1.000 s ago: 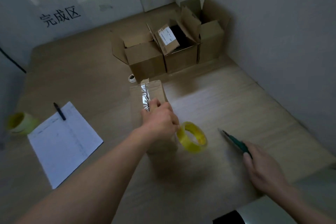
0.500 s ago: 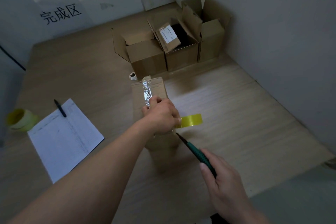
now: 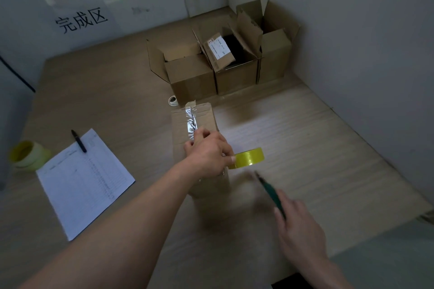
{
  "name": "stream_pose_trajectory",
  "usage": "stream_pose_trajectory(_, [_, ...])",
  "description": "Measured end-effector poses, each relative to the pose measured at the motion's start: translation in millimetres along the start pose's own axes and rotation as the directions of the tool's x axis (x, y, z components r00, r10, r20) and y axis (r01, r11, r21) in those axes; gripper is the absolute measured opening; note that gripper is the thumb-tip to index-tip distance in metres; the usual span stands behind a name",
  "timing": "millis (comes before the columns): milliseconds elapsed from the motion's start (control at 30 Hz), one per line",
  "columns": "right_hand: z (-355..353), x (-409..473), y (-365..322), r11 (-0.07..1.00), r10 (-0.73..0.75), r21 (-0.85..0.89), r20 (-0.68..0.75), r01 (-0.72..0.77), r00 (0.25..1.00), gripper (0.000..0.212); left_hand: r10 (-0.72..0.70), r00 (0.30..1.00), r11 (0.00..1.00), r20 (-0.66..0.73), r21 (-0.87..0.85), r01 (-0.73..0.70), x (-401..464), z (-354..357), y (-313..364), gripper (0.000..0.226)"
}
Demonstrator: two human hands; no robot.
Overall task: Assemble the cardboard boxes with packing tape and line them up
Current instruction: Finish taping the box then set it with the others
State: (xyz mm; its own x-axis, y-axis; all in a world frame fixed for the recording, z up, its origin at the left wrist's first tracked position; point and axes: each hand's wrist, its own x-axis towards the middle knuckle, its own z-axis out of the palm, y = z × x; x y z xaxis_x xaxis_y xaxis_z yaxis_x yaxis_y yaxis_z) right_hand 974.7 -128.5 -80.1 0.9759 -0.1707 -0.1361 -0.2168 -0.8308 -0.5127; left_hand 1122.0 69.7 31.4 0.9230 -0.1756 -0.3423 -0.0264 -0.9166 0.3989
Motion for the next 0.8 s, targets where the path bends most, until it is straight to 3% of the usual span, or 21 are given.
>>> stream_pose_trajectory(67, [-5.2,13.2,26.8,0.985,0.075,-0.158,0.015,-0.072,0.997,0.054,0.004,1.0,1.0,-0.009,-0.001,-0.004,0.6,1.0,-0.5,0.014])
stream_pose_trajectory(167, [-19.7,38.2,39.8,0.947,0.04,-0.318,-0.046,-0.052,0.998,0.056,0.006,1.0,1.0,-0.012,-0.001,-0.006,1.2,2.6,-0.3,0.014])
stream_pose_trajectory(233, [-36.6,58.6,14.6,0.976,-0.11,-0.203,-0.14,0.08,0.984,0.055,0.009,0.999,1.0,-0.035,-0.008,-0.009,0.0,3.0,0.1,0.015])
stream_pose_trajectory(300, [-52.4,78.9,-27.0,0.937,-0.344,-0.12,-0.142,0.328,0.928,0.062,0.023,0.999,1.0,-0.049,0.001,-0.023,-0.6,4.1,0.1,0.016])
stream_pose_trajectory(367, [-60.4,97.8,-67.0,0.863,-0.486,-0.115,0.076,0.492,0.871,0.065,0.036,0.999,0.999,-0.04,-0.004,-0.037,-1.9,4.1,-1.4,0.019])
stream_pose_trajectory(467, [-60.9,117.1,-99.1,0.837,-0.466,-0.092,0.399,0.54,0.79,0.058,0.055,0.998,0.998,-0.035,-0.009,-0.055,-3.0,2.3,-3.5,0.022])
stream_pose_trajectory(633, [-67.0,137.9,-102.2,0.901,-0.422,0.143,0.508,0.41,0.751,0.05,0.11,0.991,0.993,-0.077,0.048,-0.107,-3.6,12.6,-10.2,0.011])
stream_pose_trajectory(800, [-65.7,149.9,-113.0,0.897,-0.397,0.102,0.612,0.43,0.683,0.023,0.152,0.97,0.985,-0.19,0.111,-0.133,-3.9,27.8,-17.6,0.018])
